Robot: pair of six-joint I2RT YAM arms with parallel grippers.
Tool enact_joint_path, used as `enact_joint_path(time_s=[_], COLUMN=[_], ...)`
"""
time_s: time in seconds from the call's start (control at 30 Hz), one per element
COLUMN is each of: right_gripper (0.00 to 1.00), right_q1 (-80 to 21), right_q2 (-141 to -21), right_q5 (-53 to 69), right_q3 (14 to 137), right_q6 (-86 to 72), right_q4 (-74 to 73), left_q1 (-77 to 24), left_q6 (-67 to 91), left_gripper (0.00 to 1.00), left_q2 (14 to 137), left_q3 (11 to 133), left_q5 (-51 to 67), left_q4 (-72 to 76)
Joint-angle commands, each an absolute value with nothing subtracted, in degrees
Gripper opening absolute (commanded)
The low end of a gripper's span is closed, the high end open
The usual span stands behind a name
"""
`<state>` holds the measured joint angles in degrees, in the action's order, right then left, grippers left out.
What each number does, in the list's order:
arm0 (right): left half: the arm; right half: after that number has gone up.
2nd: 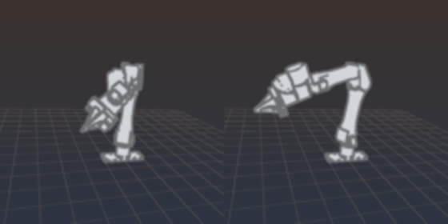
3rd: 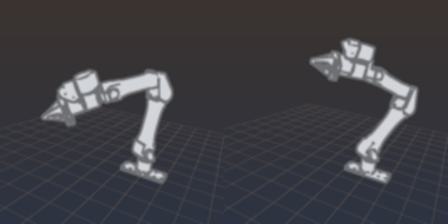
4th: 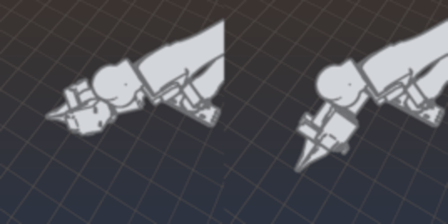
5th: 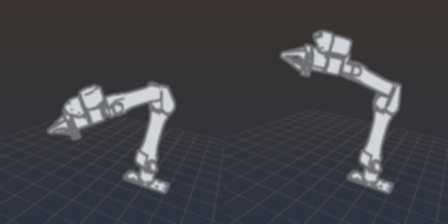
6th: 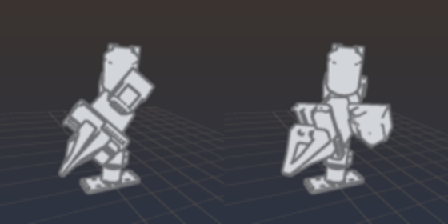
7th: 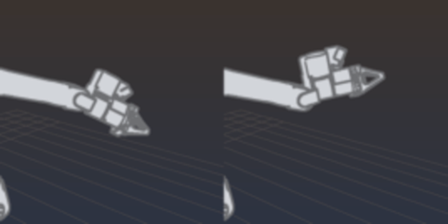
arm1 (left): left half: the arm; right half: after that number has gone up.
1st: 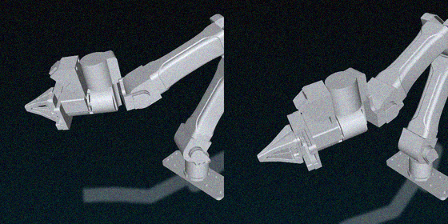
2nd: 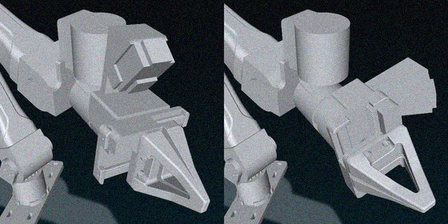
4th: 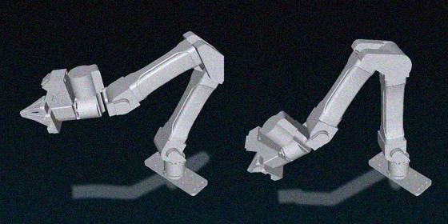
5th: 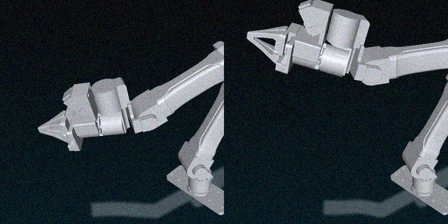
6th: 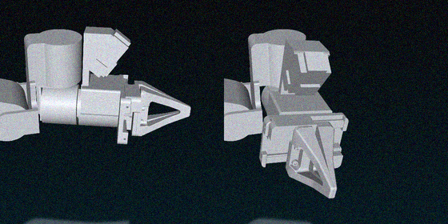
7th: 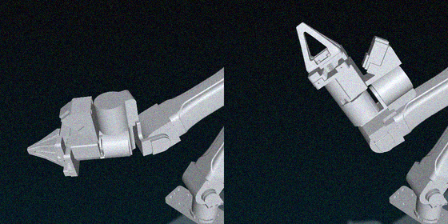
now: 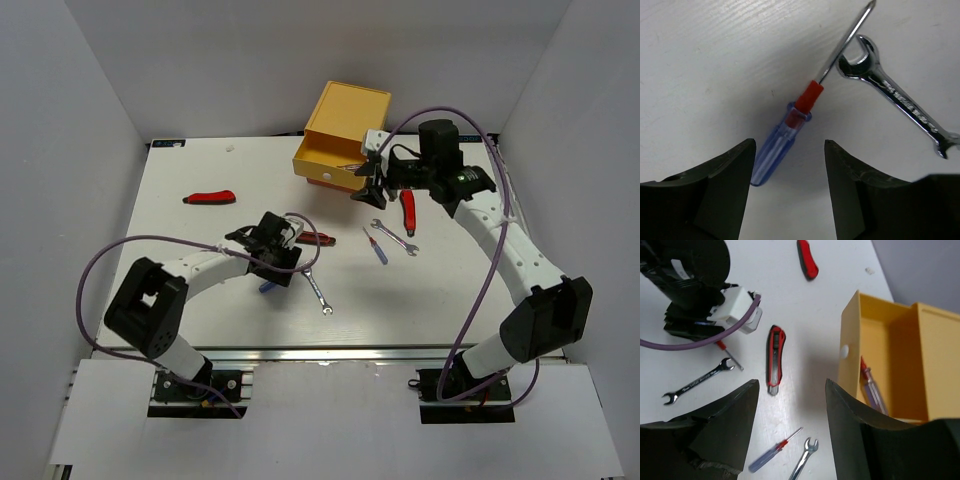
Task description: Sort the tools into containers
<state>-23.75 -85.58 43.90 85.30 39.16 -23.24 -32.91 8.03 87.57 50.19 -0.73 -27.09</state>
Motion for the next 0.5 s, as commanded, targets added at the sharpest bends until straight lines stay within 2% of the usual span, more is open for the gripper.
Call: enact_joint_path(time_s=[0.0,0.07,0.2,0.37,0.47], right_gripper=[0.62,0.62,0.62,0.62,0.62], right_q1=[-21.63,-20.57,-19.6,-18.55,-17.58], right_q2=[-83.32,-82.44,-81.3,-79.89,-79.28], right_q5=[47.28,47.72,47.99,48.16,48.43], right_q3=[82.89,82.18,80.51,79.1,78.4], right_q6=[38.76,38.23,37.97,37.79,37.62], right_q4=[-24.35,-24.35,-24.52,-24.52,-24.43], left_q1=[-33.49,-33.66,-33.57,-33.66,-33.75], left_q6=[3.43,2.03,0.18,0.18,1.14], left_gripper=[0.68,0.67,0.56,0.28,0.16], left_q2=[89.38,91.14,94.04,93.35,90.71], left_q3=[54.39,55.02,56.42,56.25,55.72], left_q5=[-7.11,-8.08,-6.78,-4.14,-3.6], left_q4=[-29.53,-29.44,-29.27,-29.35,-30.32])
